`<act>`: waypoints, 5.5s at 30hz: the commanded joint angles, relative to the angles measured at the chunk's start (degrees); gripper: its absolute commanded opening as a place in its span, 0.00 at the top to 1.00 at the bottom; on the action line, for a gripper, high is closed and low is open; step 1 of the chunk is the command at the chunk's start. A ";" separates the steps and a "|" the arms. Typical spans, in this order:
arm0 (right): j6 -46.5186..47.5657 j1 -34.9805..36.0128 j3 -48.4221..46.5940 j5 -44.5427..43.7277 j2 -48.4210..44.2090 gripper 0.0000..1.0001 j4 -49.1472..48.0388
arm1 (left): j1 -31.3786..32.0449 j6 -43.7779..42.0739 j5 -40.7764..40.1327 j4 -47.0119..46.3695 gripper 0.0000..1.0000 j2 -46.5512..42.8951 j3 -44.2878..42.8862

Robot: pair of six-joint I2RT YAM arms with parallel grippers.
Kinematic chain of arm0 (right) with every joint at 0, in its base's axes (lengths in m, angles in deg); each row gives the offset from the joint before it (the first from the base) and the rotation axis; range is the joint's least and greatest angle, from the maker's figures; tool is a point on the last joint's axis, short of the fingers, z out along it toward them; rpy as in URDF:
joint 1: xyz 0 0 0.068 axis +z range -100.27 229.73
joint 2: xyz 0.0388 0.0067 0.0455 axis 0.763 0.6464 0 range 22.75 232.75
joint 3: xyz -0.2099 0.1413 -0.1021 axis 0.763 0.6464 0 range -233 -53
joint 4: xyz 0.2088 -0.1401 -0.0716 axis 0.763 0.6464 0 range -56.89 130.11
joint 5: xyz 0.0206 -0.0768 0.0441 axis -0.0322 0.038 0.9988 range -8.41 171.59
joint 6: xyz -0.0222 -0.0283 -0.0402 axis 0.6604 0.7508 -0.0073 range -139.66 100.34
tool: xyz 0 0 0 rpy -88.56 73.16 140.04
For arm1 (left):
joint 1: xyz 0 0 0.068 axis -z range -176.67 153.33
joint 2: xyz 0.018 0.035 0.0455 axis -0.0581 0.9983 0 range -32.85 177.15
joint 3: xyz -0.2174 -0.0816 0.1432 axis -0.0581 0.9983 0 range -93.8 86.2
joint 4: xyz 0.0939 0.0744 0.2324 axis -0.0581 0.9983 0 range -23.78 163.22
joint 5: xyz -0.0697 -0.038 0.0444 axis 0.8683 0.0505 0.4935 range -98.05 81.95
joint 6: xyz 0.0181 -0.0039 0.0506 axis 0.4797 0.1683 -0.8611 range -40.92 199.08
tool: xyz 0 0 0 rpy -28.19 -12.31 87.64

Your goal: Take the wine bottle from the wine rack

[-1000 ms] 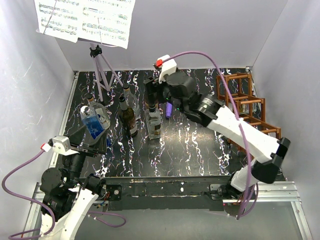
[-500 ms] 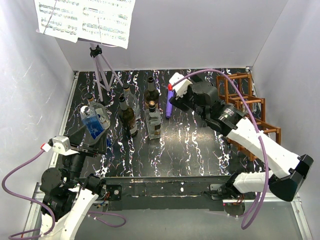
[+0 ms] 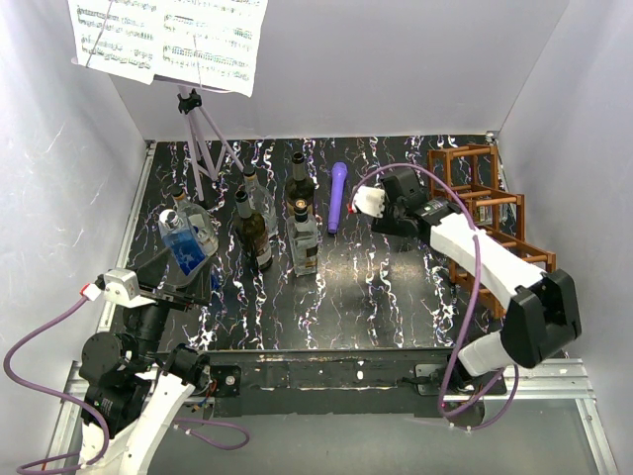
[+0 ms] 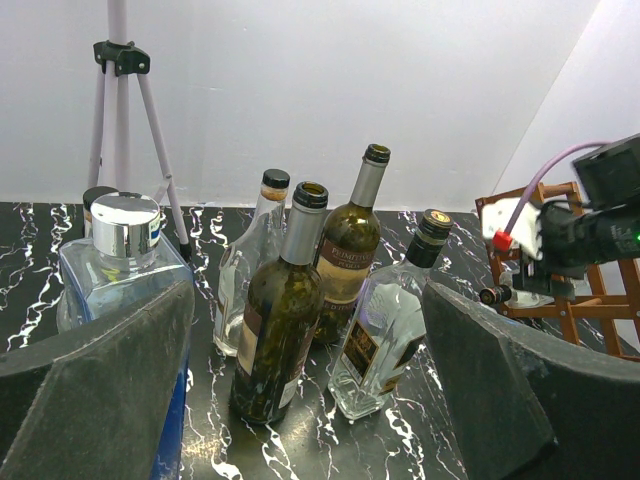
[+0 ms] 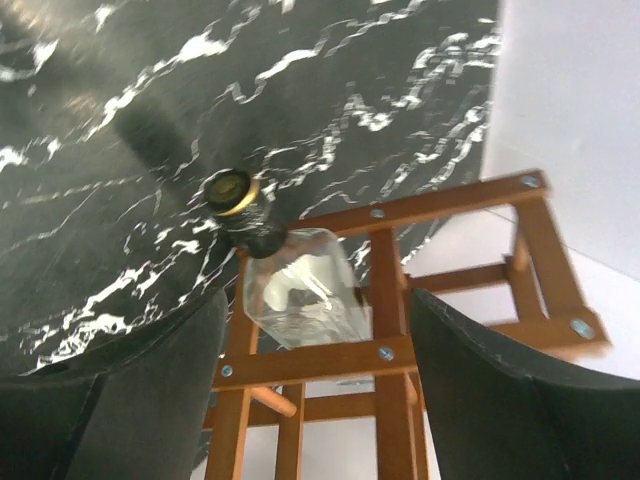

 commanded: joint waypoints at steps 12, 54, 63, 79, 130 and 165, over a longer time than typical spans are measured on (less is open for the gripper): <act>13.31 -6.32 3.37 5.62 9.75 0.24 0.31 | 0.07 -0.48 -0.30 0.45 0.02 0.28 -0.13; 24.82 -15.46 8.12 13.27 16.52 0.41 -13.85 | 0.07 -0.83 -0.39 0.18 0.02 1.33 -0.04; 25.53 -15.46 6.54 14.06 15.38 0.63 -11.30 | 0.07 -0.74 -0.30 0.18 0.02 1.33 0.14; 23.07 -10.72 5.22 12.39 14.24 0.99 -8.57 | 0.07 -0.74 -0.21 -0.08 0.02 1.07 0.05; 14.72 4.49 -10.87 4.65 23.99 0.99 6.55 | 0.07 -0.83 -0.21 0.27 0.02 0.37 0.05; 11.47 6.87 -6.56 3.51 19.69 0.99 0.66 | 0.07 -0.83 0.05 0.27 0.02 0.45 0.05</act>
